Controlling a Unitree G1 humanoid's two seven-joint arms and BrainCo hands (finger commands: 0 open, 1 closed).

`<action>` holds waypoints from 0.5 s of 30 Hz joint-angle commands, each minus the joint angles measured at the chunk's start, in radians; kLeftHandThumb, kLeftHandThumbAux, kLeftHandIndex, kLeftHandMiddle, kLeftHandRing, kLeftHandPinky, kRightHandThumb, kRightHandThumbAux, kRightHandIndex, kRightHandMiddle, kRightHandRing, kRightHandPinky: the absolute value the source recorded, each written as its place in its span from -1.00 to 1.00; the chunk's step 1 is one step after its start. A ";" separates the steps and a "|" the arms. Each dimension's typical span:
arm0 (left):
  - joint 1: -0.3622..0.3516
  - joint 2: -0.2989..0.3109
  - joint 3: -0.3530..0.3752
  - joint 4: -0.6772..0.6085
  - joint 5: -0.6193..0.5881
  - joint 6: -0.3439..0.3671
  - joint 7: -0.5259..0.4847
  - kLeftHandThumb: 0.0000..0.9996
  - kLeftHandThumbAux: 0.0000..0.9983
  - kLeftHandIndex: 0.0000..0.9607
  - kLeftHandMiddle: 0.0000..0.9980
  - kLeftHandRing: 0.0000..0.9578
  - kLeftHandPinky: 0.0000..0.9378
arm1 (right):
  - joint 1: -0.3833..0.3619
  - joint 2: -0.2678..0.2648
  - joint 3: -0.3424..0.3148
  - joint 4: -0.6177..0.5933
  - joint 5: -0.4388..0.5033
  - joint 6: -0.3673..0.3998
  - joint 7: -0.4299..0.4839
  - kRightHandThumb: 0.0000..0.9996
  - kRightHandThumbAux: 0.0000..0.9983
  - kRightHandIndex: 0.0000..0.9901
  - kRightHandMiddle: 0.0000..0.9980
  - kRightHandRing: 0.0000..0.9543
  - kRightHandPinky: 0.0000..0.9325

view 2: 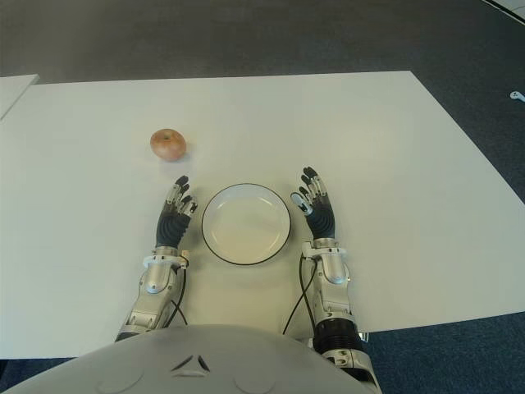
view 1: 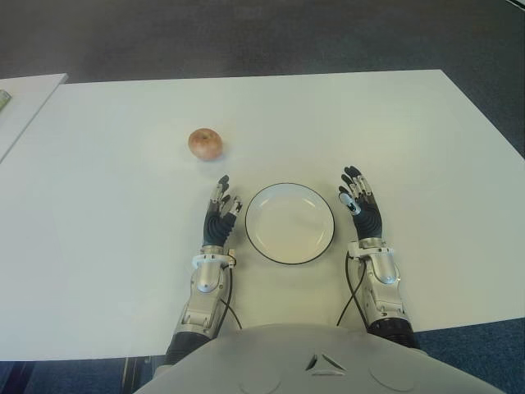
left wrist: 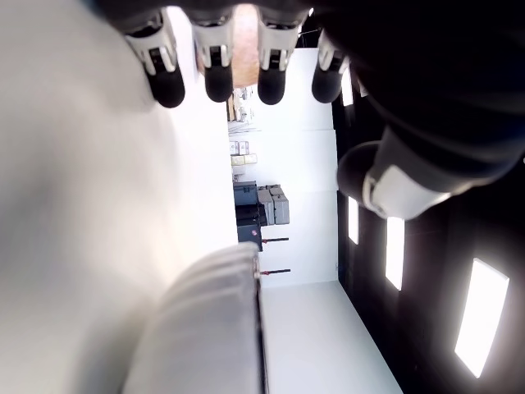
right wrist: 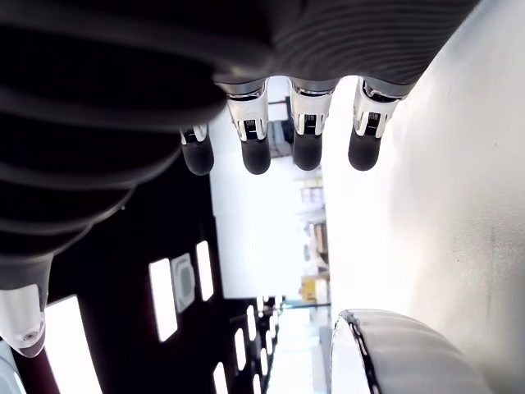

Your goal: Put the apples into the plate.

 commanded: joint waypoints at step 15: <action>0.041 0.000 0.003 0.097 -0.012 0.051 -0.018 -1.00 0.08 -1.00 -1.00 -1.00 -1.00 | 0.046 -0.001 -0.005 0.068 -0.021 0.042 -0.016 -0.64 0.01 -1.00 -1.00 -1.00 -1.00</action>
